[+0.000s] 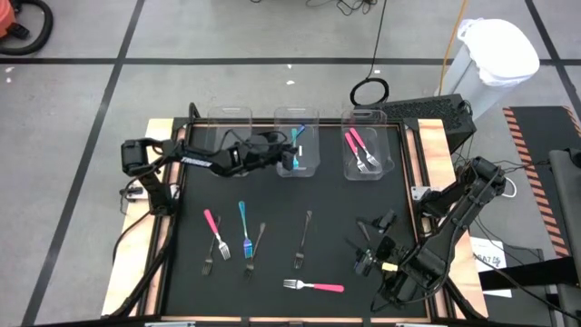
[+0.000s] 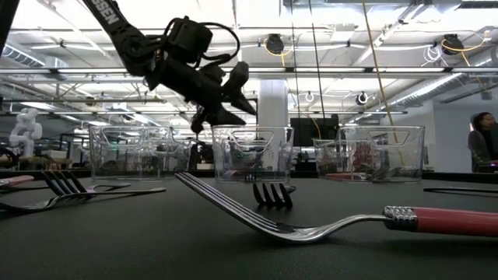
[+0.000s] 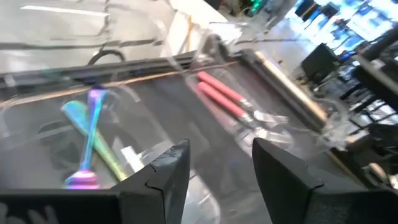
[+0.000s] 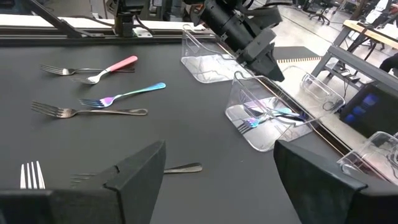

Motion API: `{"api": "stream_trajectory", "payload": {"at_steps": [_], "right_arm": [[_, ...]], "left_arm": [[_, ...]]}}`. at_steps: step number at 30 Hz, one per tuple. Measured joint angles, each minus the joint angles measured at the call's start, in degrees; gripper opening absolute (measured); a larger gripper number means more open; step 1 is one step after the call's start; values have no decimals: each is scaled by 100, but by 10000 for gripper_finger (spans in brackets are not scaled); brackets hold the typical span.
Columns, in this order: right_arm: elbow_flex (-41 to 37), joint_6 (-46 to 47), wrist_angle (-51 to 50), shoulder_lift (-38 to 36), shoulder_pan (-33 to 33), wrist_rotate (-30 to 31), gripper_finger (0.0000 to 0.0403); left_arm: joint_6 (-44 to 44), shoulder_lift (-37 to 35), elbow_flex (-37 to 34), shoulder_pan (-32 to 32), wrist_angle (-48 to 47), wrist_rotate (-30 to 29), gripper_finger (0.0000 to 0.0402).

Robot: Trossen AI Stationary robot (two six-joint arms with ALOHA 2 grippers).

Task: Sort silverware by color (type)
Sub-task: Put the black fork into the left transparent bin

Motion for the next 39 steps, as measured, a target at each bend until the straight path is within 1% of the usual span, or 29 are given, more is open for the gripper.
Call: {"api": "stream_trajectory", "payload": {"at_steps": [3, 7, 11, 17, 24, 27, 29, 33, 35, 39], "right_arm": [[0, 0, 1, 0, 0, -84, 293], [0, -17, -2, 2, 0, -118, 293], [0, -20, -2, 2, 0, -157, 293], [0, 64, 1, 2, 0, -830, 293], [0, 631, -1, 2, 0, -1633, 293], [0, 895, -19, 2, 0, -2081, 293], [-1, 1075, -26, 2, 0, -2432, 293], [-145, 1456, -24, 2, -2, -3076, 293], [-287, 1611, -16, 2, -8, -3541, 293], [-710, 2052, -21, 2, -44, -4688, 293]], "left_arm": [[38, 0, 0, -67, 263, 111, 176], [325, -4, 0, -183, 636, 366, 176], [588, -100, 0, -372, 759, 456, 176], [1025, -377, 0, -843, 694, 454, 176], [1680, -721, 0, -1556, 681, 293, 176], [2016, -839, 0, -1828, 587, 282, 176], [2233, -911, 0, -1947, 451, 397, 176], [2380, -1132, -2, -2064, 123, 548, 176], [2381, -1239, -2, -2089, -161, 559, 176], [2367, -1392, -2, -2110, -503, 574, 176]]}}
